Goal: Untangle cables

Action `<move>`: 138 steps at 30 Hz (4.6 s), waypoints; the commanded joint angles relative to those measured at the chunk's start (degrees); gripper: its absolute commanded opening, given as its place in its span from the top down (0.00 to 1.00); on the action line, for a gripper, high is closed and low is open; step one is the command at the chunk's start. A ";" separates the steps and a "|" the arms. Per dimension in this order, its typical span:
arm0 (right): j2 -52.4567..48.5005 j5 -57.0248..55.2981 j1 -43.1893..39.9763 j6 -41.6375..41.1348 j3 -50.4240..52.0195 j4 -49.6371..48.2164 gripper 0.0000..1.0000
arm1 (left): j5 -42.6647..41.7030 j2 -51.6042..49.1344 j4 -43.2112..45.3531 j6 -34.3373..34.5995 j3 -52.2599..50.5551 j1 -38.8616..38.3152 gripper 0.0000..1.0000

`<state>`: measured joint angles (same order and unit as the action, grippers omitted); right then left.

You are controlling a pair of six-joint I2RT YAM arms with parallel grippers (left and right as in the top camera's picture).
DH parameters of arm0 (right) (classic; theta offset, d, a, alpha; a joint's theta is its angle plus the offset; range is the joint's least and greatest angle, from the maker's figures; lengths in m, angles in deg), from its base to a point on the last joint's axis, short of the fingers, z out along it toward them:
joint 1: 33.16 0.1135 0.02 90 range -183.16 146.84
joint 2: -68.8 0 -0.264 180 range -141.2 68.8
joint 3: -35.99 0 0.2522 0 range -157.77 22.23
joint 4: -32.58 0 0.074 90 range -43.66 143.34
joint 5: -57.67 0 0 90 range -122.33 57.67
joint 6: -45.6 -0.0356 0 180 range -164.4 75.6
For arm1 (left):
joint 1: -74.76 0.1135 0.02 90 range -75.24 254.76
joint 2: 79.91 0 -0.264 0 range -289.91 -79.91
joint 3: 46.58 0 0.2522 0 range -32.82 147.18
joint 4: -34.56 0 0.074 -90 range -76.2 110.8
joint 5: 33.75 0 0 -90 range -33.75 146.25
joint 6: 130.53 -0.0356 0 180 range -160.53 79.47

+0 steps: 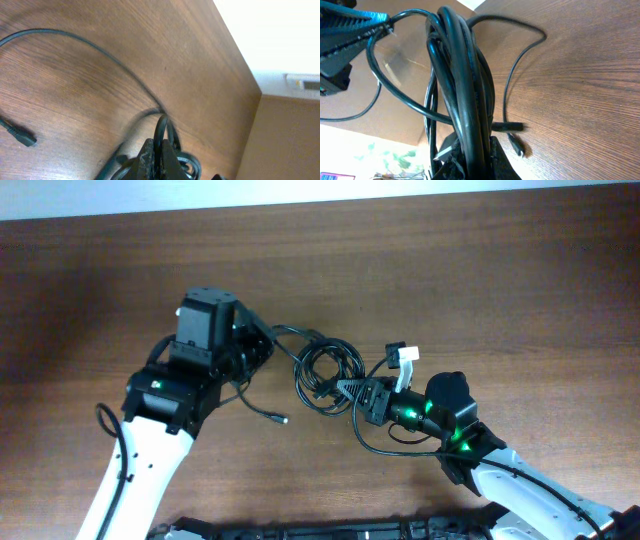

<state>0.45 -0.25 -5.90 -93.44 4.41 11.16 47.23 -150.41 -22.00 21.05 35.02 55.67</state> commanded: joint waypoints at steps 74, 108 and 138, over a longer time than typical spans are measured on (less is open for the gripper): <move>-7.23 12.35 0.00 -9.97 -0.11 -24.26 0.96 | -43.28 -14.88 -7.89 -42.60 -8.04 10.62 0.39; -7.23 18.40 -31.52 6.86 -0.11 2.45 0.40 | -63.60 -14.43 5.84 -56.26 -8.13 4.74 1.00; -7.23 19.80 -16.00 6.60 -6.64 -7.06 0.32 | -24.79 -4.04 6.71 -67.82 -8.13 0.50 1.00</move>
<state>-7.01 18.61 -21.64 -85.20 -1.04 4.25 35.01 -155.63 -15.93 -41.55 26.62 56.17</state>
